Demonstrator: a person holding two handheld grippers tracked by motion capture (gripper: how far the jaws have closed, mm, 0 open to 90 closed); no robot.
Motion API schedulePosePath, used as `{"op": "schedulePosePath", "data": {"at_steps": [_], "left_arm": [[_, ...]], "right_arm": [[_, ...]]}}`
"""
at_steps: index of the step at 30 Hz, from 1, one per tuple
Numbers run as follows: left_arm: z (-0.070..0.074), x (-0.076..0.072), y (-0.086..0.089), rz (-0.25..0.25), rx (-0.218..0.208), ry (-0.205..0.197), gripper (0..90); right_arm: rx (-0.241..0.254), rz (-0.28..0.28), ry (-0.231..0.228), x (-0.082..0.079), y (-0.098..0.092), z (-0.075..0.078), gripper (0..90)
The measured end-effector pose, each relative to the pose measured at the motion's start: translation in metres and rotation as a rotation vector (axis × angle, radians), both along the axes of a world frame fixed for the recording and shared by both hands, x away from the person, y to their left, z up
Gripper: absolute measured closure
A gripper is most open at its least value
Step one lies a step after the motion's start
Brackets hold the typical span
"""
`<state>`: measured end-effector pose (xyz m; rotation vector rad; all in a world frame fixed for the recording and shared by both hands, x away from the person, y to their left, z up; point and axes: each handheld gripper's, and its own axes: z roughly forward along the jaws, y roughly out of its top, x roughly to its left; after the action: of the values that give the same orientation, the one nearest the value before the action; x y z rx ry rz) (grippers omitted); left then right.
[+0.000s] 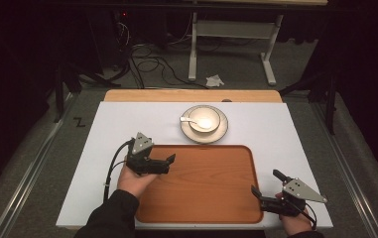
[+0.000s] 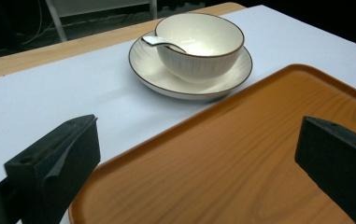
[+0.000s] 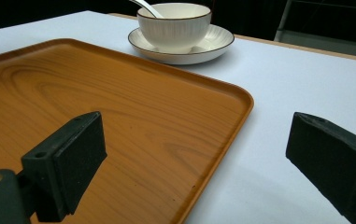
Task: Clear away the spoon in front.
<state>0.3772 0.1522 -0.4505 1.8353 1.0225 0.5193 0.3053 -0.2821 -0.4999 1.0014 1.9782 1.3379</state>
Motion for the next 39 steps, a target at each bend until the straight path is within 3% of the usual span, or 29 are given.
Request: {"op": "schedulePosePath", "data": {"at_steps": [13,25,35,39], "left_arm": [[-0.001,0.034,-0.01,0.002,-0.012,0.049,2.0],[0.007,0.061,-0.022,0.016,-0.031,0.04,2.8],[0.005,0.087,-0.032,0.019,-0.023,0.075,4.9],[0.003,0.097,-0.035,0.015,-0.025,0.058,5.7]], "right_arm": [[0.002,0.006,0.0,0.0,0.001,0.0,5.6],[-0.004,0.016,-0.008,0.0,0.002,0.0,5.6],[0.007,0.019,-0.004,0.0,0.002,0.0,5.6],[0.008,0.022,-0.003,0.001,0.002,0.0,5.6]]}}
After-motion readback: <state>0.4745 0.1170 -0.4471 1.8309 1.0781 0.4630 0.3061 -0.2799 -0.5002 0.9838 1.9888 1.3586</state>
